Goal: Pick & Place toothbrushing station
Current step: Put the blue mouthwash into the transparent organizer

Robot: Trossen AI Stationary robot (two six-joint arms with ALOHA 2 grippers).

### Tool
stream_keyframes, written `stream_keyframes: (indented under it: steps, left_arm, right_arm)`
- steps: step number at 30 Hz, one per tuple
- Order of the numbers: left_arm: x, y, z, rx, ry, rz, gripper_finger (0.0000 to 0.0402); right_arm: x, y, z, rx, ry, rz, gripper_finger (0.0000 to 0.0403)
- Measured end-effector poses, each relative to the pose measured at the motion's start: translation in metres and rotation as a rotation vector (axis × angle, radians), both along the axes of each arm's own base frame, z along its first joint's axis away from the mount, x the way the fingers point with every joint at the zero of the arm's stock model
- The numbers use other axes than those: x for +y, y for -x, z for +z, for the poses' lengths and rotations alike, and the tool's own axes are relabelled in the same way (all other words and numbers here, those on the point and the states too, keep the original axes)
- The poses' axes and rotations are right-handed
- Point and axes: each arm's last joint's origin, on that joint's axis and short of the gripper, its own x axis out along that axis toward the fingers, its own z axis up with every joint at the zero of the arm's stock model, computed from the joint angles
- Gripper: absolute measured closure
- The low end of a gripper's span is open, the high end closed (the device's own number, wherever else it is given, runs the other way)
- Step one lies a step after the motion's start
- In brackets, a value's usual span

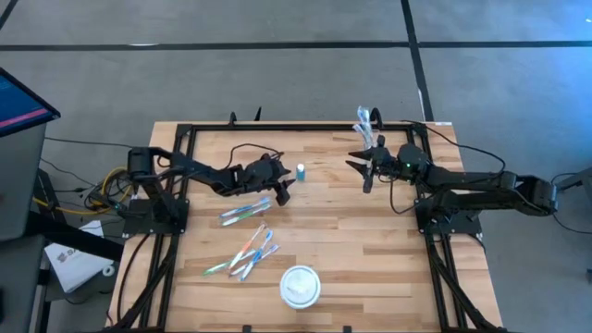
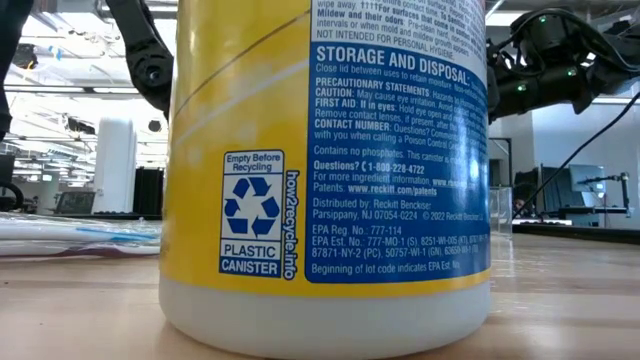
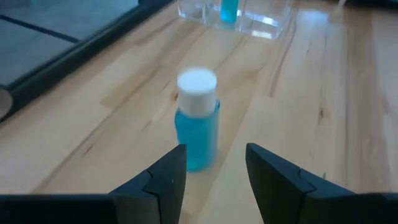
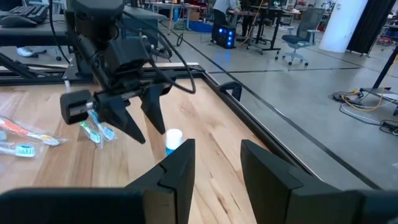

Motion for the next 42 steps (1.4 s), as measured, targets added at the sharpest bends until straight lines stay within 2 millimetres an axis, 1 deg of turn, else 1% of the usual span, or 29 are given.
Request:
stream_keyframes:
  steps: [3, 8, 10, 15, 23, 27, 33, 38, 42]
  left_arm:
    - [0.003, 0.000, -0.008, 0.020, 0.005, 0.002, 0.0240]
    - [0.007, -0.002, -0.028, 0.051, 0.013, 0.011, 0.0236]
    - [0.008, -0.003, -0.031, 0.044, 0.011, 0.013, 0.0235]
    - [0.010, -0.005, -0.034, 0.038, -0.035, -0.006, 0.0235]
    - [0.020, -0.011, -0.026, 0.005, -0.067, -0.001, 0.0235]
    - [0.026, -0.013, -0.033, 0.022, -0.059, 0.009, 0.0235]
    - [0.031, -0.025, -0.047, 0.038, -0.031, -0.025, 0.0235]
    - [0.034, -0.036, -0.050, 0.034, -0.051, -0.036, 0.0235]
    - [0.034, -0.038, -0.048, 0.027, -0.056, -0.036, 0.0235]
  right_arm:
    - [0.000, 0.000, 0.000, 0.000, 0.000, 0.000, 0.0284]
    - [0.000, 0.000, 0.000, 0.000, 0.000, 0.000, 0.0284]
    - [0.000, 0.000, 0.000, 0.000, 0.000, 0.000, 0.0284]
    - [0.000, 0.000, 0.000, 0.000, 0.000, 0.000, 0.0284]
    - [0.000, 0.000, 0.000, 0.000, 0.007, 0.001, 0.0284]
    - [0.000, 0.000, 0.000, -0.001, 0.009, 0.001, 0.0284]
    - [0.000, 0.000, 0.000, 0.000, 0.011, 0.002, 0.0284]
    - [0.000, 0.000, 0.000, 0.001, 0.011, 0.001, 0.0284]
    - [0.000, 0.000, 0.000, 0.002, 0.010, 0.002, 0.0284]
